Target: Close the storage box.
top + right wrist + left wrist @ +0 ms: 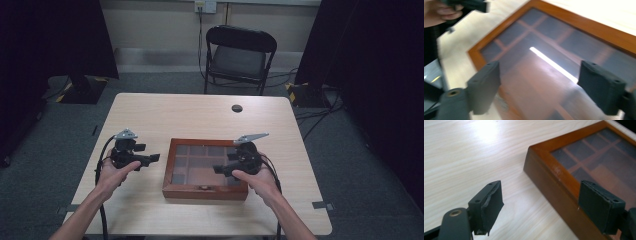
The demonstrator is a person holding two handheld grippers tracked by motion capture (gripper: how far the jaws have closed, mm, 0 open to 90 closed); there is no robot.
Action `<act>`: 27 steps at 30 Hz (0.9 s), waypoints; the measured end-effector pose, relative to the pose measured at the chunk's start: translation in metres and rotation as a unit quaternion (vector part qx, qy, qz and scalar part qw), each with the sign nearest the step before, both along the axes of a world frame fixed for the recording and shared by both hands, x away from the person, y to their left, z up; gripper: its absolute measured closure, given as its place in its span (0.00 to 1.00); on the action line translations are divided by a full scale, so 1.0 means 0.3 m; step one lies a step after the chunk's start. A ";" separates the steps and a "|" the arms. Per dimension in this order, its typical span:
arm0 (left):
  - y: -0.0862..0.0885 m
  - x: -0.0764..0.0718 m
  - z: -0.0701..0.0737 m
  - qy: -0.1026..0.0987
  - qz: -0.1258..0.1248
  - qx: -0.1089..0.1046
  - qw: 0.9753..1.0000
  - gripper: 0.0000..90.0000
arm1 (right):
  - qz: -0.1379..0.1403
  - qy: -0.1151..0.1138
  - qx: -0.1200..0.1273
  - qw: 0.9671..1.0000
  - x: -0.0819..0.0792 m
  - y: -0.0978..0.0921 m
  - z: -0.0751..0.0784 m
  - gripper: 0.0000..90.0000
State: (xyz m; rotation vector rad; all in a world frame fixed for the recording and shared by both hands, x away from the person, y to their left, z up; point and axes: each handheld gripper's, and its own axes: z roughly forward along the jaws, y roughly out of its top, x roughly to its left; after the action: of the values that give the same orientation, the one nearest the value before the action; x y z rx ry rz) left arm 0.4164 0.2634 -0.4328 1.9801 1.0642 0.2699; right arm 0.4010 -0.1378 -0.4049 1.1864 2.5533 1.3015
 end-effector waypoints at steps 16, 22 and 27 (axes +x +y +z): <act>0.140 -0.048 -0.059 0.030 0.036 0.032 0.998 0.21 | -0.199 -0.022 -0.046 0.979 -0.028 -0.280 -0.072 0.16; 0.172 -0.040 -0.105 0.062 0.059 0.052 0.995 0.20 | -0.227 -0.003 -0.067 0.972 -0.021 -0.361 -0.130 0.16; 0.166 -0.032 -0.134 0.073 0.065 0.090 0.991 0.22 | -0.253 0.035 -0.106 0.961 0.005 -0.400 -0.191 0.16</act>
State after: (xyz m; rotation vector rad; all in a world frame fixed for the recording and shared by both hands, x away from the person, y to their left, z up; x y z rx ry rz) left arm 0.4069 0.3133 -0.4730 2.1196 1.3054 0.3046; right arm 0.4023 -0.2578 -0.4621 1.7037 2.1395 0.8614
